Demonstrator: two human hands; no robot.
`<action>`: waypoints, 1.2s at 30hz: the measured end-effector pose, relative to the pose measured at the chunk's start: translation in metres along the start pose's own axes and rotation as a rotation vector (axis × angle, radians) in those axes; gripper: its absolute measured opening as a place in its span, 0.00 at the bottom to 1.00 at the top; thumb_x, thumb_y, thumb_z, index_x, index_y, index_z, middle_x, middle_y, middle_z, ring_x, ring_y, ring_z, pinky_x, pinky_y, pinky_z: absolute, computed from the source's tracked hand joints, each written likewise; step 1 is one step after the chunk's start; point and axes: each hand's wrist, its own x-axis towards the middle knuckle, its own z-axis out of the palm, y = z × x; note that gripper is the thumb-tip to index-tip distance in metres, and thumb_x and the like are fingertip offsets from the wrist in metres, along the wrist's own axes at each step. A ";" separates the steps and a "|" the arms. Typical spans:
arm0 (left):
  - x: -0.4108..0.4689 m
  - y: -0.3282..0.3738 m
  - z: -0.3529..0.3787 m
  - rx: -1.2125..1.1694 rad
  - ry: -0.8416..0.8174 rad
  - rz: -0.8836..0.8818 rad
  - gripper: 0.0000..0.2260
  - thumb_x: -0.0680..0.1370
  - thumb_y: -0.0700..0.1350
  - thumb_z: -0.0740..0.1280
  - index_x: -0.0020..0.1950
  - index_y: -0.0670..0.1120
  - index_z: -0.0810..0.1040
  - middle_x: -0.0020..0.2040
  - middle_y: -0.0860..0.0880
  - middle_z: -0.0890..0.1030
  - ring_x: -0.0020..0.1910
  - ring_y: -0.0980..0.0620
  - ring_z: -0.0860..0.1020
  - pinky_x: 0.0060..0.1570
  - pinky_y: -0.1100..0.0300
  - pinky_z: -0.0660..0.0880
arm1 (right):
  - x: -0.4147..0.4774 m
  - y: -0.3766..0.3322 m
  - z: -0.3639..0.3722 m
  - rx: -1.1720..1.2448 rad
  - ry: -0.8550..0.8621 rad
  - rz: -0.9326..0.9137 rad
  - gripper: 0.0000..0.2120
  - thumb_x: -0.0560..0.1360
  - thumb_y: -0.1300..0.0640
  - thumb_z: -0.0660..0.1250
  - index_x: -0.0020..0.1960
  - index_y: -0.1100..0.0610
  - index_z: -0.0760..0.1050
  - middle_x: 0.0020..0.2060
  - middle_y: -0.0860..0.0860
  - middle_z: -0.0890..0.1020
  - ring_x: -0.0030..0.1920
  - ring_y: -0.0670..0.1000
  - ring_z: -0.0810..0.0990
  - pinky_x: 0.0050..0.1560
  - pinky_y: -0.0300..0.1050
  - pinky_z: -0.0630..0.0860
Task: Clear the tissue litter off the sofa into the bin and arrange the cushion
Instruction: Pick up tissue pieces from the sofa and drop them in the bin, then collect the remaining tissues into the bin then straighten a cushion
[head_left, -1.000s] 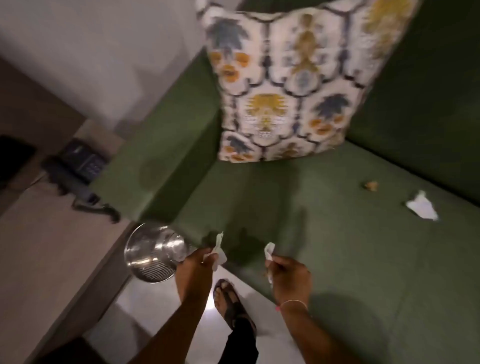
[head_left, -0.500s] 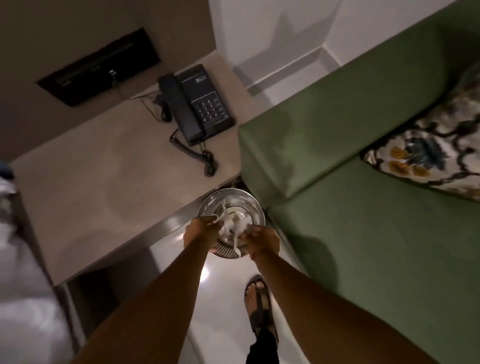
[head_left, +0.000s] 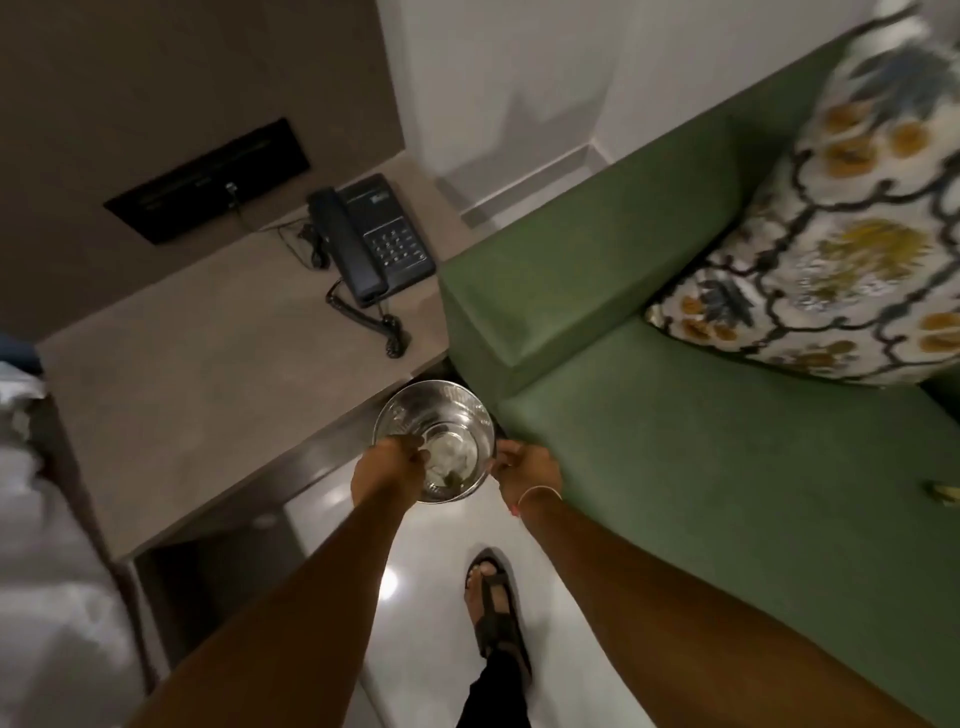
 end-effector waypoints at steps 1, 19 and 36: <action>-0.010 0.009 0.000 0.032 0.006 0.039 0.13 0.78 0.51 0.62 0.59 0.54 0.82 0.57 0.43 0.84 0.55 0.42 0.81 0.53 0.53 0.76 | -0.007 0.003 -0.012 0.020 -0.016 -0.020 0.12 0.73 0.57 0.69 0.55 0.50 0.81 0.40 0.49 0.81 0.32 0.48 0.78 0.27 0.32 0.71; -0.201 0.322 0.206 0.366 -0.221 0.790 0.15 0.78 0.47 0.65 0.64 0.52 0.79 0.62 0.42 0.81 0.62 0.40 0.78 0.59 0.50 0.75 | -0.131 0.280 -0.386 0.142 0.602 0.216 0.20 0.76 0.54 0.65 0.67 0.47 0.73 0.60 0.53 0.81 0.43 0.52 0.83 0.34 0.46 0.83; -0.295 0.486 0.428 0.781 -0.166 1.200 0.22 0.77 0.41 0.64 0.71 0.52 0.68 0.71 0.44 0.70 0.68 0.40 0.69 0.59 0.44 0.74 | -0.191 0.542 -0.497 -0.082 0.699 0.586 0.30 0.76 0.55 0.67 0.74 0.48 0.60 0.76 0.56 0.62 0.72 0.60 0.64 0.66 0.60 0.71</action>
